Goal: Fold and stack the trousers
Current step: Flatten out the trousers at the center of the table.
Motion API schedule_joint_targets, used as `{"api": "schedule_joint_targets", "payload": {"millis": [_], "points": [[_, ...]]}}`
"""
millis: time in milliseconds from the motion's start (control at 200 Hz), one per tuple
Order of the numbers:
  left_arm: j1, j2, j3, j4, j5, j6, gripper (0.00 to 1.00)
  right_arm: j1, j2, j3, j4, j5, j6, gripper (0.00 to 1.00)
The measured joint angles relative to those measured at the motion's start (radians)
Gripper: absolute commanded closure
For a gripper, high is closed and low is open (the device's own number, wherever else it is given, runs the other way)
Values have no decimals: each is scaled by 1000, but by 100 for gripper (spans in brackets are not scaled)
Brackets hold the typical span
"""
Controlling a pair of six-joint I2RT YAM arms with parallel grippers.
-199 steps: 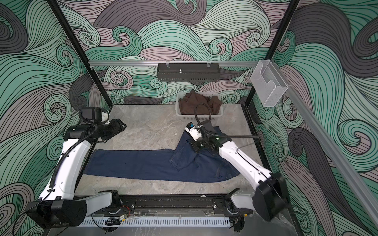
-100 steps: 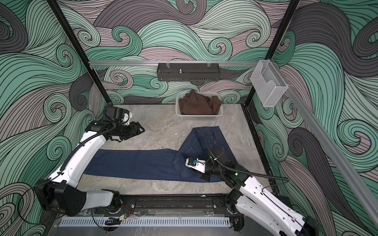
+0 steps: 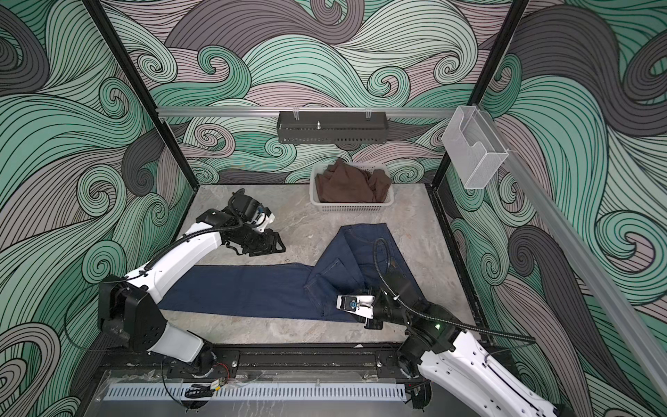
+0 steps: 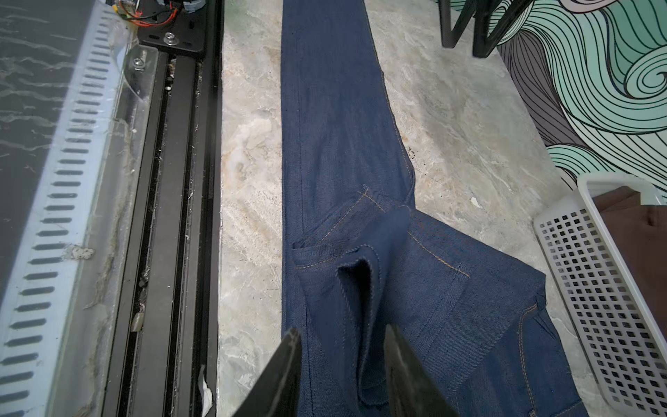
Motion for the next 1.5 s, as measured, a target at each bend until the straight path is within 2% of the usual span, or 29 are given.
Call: {"api": "schedule_joint_targets", "payload": {"millis": [100,195,315,410,500,595,715,841,1021,1166,1411,1441,1501], "points": [[-40,37,4,4,6,-2,37,0,24,-1,8,0,3,77],[-74,78,29,14,8,-8,39,0,36,-2,7,0,2,94],[-123,134,64,38,8,-15,46,0,7,-17,9,3,3,97],[-157,182,65,50,8,-15,47,0,-28,-20,9,14,4,95],[-177,212,27,69,8,-15,44,0,-43,-20,12,25,4,88],[-189,225,-40,80,8,-14,41,0,-52,-20,20,43,18,75],[-207,251,-82,95,9,-15,40,0,-61,-20,57,80,58,64],[-243,282,-83,131,19,-16,40,-6,-55,-20,98,119,103,61],[-270,337,-79,172,27,-26,42,-20,-42,-20,130,154,150,61],[-277,375,-78,187,31,-32,55,-31,-43,-20,143,163,166,61],[-290,386,-64,204,47,-42,97,-62,-55,-20,155,183,197,59],[-291,386,-63,203,47,-44,100,-68,-55,-20,158,187,206,59],[-293,385,-57,200,47,-44,100,-80,-56,-20,167,196,227,58]]}}
